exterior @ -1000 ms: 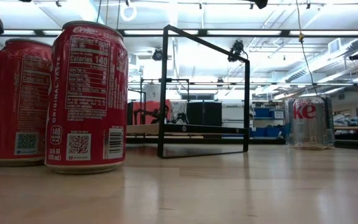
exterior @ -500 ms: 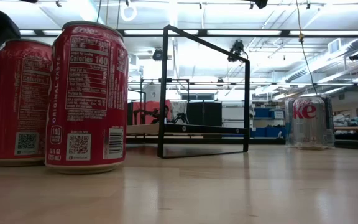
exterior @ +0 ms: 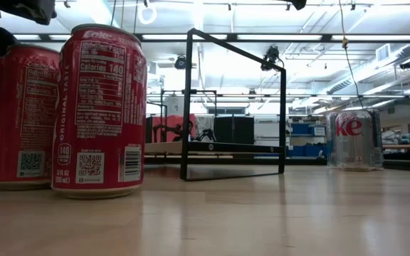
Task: Place canned beverage on shelf
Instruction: Put the left red and black soda can on the shelf
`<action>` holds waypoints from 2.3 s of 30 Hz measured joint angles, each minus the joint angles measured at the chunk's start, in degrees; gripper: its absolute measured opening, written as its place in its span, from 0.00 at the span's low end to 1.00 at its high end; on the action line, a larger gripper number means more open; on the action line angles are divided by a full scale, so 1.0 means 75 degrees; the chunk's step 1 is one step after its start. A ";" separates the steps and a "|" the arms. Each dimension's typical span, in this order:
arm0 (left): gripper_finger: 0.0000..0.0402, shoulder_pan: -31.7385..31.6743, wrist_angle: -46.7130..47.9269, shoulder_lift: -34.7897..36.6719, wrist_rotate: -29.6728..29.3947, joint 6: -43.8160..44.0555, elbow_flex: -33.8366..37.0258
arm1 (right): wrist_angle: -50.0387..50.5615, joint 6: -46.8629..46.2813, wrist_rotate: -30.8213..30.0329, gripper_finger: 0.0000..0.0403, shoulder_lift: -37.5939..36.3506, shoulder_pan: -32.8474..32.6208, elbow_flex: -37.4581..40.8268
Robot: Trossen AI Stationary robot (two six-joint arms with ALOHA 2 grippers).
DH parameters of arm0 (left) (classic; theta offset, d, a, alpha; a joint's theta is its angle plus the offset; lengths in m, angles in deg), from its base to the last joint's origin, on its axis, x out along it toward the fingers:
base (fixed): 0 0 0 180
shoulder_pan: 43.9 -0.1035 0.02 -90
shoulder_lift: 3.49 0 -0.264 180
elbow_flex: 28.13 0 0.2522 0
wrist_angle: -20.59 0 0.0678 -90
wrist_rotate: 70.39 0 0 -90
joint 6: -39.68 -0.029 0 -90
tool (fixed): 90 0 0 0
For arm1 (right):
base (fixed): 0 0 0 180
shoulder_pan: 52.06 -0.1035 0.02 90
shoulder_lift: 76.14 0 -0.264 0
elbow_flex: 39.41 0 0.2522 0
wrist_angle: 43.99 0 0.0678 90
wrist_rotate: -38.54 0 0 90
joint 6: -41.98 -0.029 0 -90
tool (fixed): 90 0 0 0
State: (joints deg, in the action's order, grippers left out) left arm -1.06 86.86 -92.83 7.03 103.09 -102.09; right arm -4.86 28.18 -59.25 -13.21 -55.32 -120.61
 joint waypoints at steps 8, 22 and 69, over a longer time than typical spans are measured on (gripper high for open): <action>0.75 -0.0092 0.0012 0.0012 0.0120 0.0013 -0.0012 | 0.0003 0.0006 -0.0006 0.86 0.0000 0.0000 0.0000; 0.76 -0.0700 0.1736 0.1256 0.0659 0.0196 0.0009 | -0.0005 0.0052 0.0134 0.86 0.0000 0.0000 0.0000; 0.76 -0.5805 0.1056 -0.2333 0.1603 -0.5649 -0.4728 | 0.1011 -0.0540 -0.1358 0.86 -0.0708 0.0003 0.0003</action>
State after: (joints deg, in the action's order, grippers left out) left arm -44.60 94.78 -110.32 19.05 60.72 -137.55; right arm 2.72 24.13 -69.44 -18.52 -55.30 -120.59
